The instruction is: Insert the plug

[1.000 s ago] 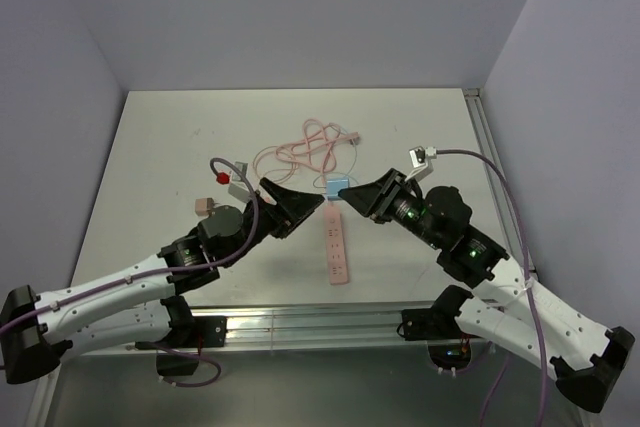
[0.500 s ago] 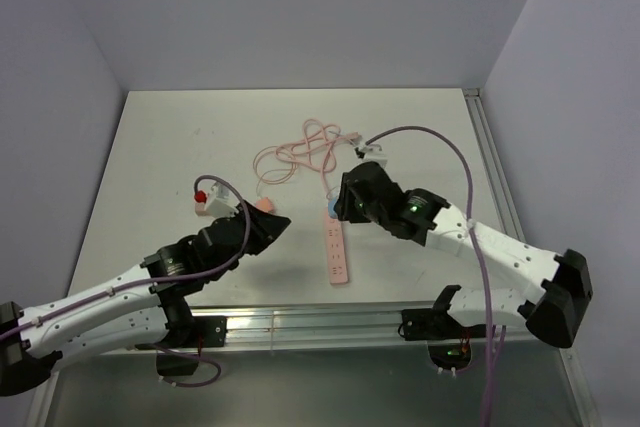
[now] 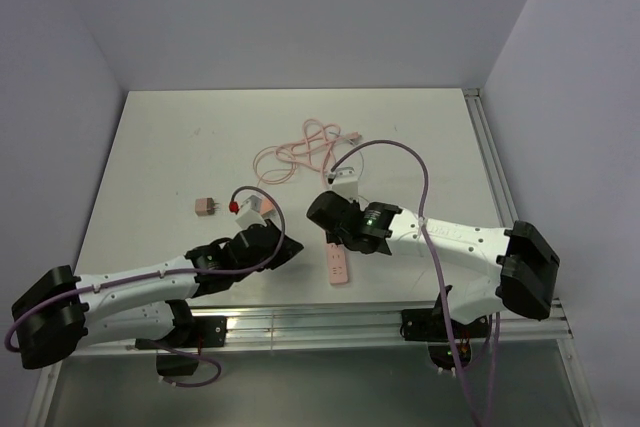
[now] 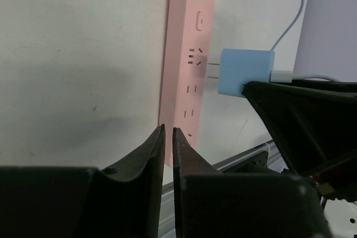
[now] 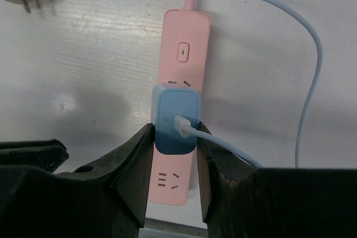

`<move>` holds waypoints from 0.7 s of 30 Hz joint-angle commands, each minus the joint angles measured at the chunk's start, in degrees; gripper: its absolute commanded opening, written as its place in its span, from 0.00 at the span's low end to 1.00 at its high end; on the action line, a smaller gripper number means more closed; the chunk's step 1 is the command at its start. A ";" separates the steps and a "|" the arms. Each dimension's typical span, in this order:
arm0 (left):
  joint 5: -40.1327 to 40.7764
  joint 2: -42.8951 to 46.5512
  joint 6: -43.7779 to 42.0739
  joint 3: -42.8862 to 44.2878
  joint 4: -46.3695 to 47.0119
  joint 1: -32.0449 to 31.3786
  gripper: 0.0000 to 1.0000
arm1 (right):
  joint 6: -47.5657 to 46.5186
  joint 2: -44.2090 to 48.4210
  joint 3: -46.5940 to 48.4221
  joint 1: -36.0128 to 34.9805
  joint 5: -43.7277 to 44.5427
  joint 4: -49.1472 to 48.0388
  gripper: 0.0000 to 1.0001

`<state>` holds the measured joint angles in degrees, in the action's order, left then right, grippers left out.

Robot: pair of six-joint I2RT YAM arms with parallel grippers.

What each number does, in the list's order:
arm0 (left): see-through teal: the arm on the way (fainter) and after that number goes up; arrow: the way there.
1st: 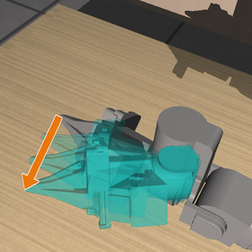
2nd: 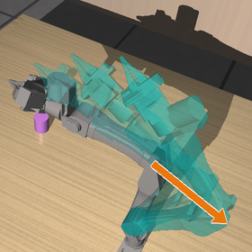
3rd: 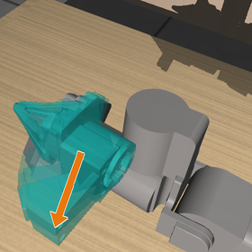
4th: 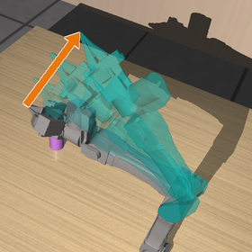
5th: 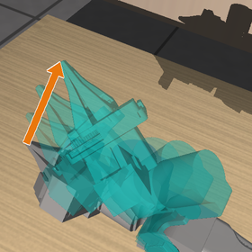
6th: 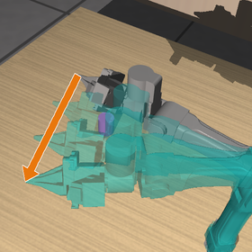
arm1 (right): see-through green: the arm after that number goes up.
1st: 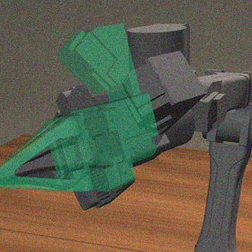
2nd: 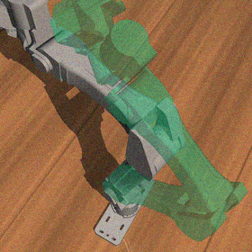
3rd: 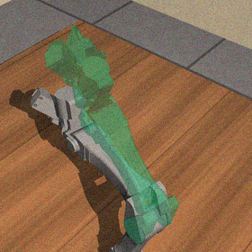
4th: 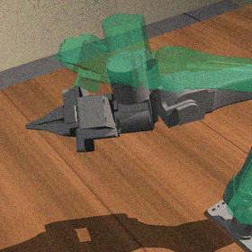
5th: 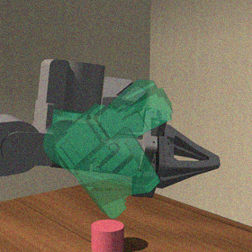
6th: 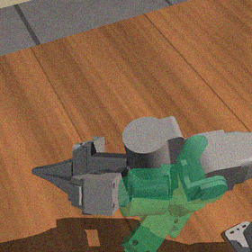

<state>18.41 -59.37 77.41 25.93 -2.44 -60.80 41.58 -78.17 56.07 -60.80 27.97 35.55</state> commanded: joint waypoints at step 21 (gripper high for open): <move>-2.42 -5.31 1.61 -3.52 12.80 -0.11 0.17 | 3.68 -8.22 -0.09 -4.95 14.13 -4.70 0.00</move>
<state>16.34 -64.16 78.54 22.72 7.05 -60.80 43.09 -85.12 53.49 -65.17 38.11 30.09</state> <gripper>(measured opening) 0.167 0.404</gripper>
